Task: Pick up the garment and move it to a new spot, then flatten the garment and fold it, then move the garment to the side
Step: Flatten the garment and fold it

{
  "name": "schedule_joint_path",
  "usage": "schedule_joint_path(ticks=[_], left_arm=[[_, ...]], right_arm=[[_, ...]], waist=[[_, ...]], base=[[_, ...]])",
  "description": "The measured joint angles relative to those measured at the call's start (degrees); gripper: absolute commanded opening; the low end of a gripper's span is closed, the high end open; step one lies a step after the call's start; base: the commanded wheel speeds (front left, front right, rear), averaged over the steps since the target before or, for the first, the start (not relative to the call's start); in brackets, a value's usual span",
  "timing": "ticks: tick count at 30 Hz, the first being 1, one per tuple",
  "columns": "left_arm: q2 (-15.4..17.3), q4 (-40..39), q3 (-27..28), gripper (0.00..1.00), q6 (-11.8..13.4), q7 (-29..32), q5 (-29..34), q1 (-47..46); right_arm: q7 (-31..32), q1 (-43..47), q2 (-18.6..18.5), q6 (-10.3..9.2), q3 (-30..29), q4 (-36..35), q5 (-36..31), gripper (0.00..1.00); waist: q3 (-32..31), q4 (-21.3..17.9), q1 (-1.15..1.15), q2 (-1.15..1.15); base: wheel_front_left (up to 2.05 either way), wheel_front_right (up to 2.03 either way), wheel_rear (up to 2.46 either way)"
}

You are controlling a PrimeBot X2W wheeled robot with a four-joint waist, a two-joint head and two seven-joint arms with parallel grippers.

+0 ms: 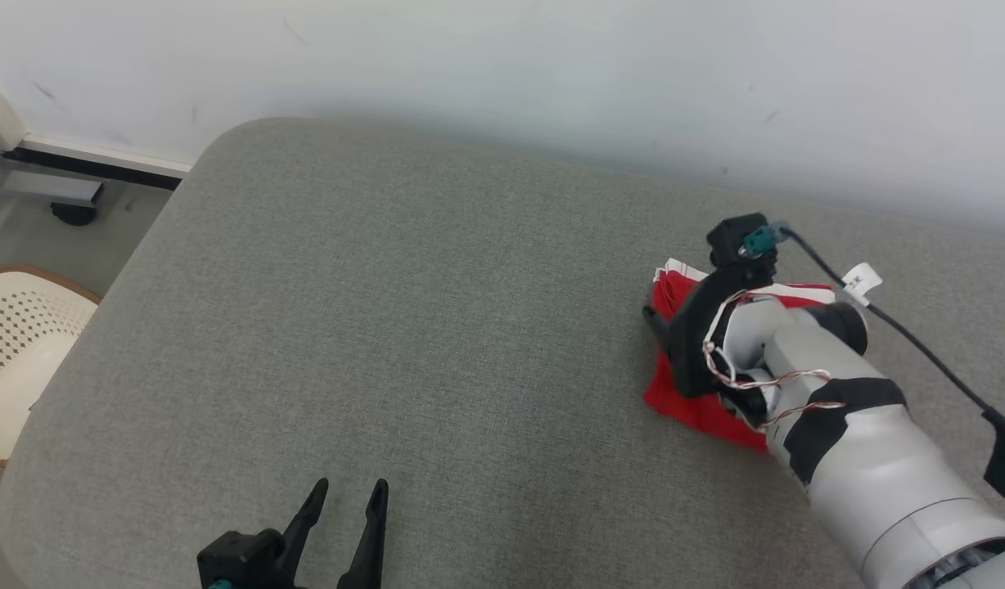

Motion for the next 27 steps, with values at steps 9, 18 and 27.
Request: schedule_joint_path(ticks=[9, 18, 27], left_arm=[[0.4, -0.5, 0.6, 1.00, 0.3, -0.6, -0.2, 0.2], [-0.4, -0.4, -0.1, 1.00, -0.1, -1.2, -0.2, 0.0], [-0.6, 1.1, -0.2, 1.00, -0.9, -1.6, -0.3, -0.1]], right_arm=[[-5.2, 0.4, -10.1, 0.00, -3.3, -4.5, -0.4, 1.00], [-4.7, 7.2, -8.9, -0.01, -0.8, -3.5, -3.8, 0.00], [-1.0, 11.5, -3.9, -0.01, 5.8, -11.3, -4.7, 0.00]], waist=[[-1.1, -2.2, 0.00, 0.00], [-0.2, -2.8, 0.00, 0.00], [-0.4, -3.0, 0.01, 0.00]], base=[[0.00, 0.00, 0.00], [0.00, 0.00, 0.00], [0.00, 0.00, 0.00]])
